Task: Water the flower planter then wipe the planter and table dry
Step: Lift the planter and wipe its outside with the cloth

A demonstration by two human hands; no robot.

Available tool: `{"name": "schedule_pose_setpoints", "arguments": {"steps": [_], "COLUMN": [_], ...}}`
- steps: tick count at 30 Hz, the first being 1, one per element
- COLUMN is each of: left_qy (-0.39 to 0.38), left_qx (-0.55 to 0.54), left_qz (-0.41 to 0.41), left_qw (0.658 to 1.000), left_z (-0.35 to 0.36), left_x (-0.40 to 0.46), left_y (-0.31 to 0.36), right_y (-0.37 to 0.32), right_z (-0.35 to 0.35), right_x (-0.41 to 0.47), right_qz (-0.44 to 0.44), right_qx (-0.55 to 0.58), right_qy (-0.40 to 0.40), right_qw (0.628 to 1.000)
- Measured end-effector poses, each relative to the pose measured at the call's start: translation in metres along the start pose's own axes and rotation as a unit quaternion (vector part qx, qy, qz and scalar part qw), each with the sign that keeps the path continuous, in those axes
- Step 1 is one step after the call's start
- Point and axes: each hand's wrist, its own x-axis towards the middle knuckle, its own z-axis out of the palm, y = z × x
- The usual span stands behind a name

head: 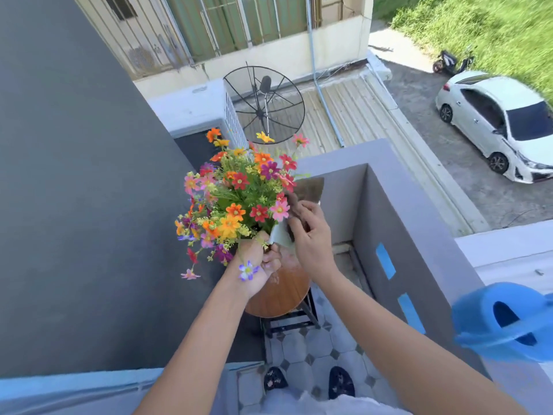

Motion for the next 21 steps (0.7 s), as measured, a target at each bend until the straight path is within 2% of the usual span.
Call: {"name": "schedule_pose_setpoints", "arguments": {"steps": [5,10,14,17,21], "left_qy": [-0.022,-0.047,-0.025,0.005,-0.041], "left_qx": [-0.021,-0.049,-0.026,0.015,0.000], "left_qz": [0.019,0.011,0.030,0.045,0.010], "left_qw": [0.999,0.998,0.999,0.999,0.999], "left_z": [0.005,0.010,0.020,0.026,0.021], "left_x": [0.001,0.000,-0.001,-0.005,-0.005], "left_y": [0.016,0.017,0.020,0.017,0.014], "right_y": [0.025,0.035,0.013,0.009,0.035], "right_z": [-0.017,-0.031,-0.027,-0.028,-0.046], "right_x": [-0.028,-0.025,-0.015,-0.009,-0.007], "right_qz": [-0.051,0.008,-0.069,-0.115,-0.107], "right_qx": [-0.053,-0.060,-0.039,-0.069,-0.123], "right_qy": [-0.071,-0.031,-0.054,-0.087,-0.097], "right_qw": [0.995,0.998,0.995,0.987,0.982]}}
